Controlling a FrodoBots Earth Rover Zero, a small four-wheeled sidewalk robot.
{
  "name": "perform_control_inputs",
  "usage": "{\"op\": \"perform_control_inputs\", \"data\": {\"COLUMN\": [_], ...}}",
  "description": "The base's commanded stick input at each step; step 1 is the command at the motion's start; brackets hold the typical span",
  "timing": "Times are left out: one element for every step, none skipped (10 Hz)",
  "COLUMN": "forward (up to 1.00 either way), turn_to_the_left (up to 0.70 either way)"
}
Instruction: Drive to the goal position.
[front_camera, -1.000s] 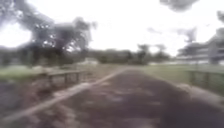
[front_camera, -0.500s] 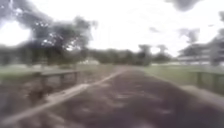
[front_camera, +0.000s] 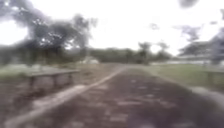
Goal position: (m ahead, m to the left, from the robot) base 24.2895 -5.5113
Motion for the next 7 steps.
{"op": "perform_control_inputs", "data": {"forward": [0.70,0.70,0.70,0.70,0.70,0.70,0.70], "turn_to_the_left": [-0.24,0.00,0.00,0.00,0.00,0.00,0.00]}}
